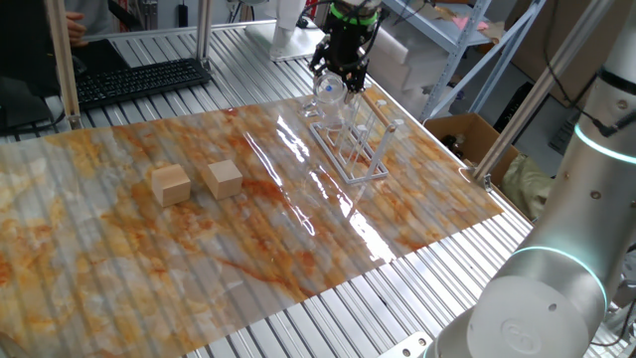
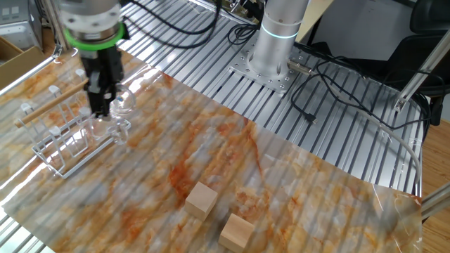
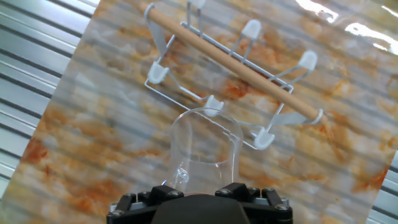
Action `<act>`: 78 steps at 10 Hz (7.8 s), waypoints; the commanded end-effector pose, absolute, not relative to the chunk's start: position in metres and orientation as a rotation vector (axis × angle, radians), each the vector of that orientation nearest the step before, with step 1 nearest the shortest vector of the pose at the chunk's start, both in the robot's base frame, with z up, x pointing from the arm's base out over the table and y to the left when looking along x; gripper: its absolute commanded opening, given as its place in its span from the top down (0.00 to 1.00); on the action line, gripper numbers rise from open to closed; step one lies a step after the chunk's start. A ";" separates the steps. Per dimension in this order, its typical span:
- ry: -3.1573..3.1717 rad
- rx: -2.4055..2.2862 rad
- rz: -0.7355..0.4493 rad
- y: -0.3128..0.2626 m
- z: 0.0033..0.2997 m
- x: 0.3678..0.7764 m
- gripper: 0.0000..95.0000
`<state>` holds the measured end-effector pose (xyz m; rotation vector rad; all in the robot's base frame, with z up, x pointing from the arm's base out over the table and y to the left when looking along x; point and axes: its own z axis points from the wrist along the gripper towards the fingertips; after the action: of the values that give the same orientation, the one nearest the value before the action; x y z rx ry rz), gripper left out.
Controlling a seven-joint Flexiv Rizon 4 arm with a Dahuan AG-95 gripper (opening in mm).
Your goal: Put the cup on the cup rack
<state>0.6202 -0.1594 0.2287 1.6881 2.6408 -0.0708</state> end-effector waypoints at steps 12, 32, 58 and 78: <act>2.602 1.905 0.190 -0.217 0.227 0.634 1.00; 2.558 1.990 0.419 -0.228 0.195 0.640 1.00; 2.522 1.986 0.457 -0.240 0.151 0.629 0.60; 2.950 1.330 0.179 -0.176 0.200 0.594 0.60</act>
<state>0.6027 -0.1888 0.1897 1.5246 2.8438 0.2129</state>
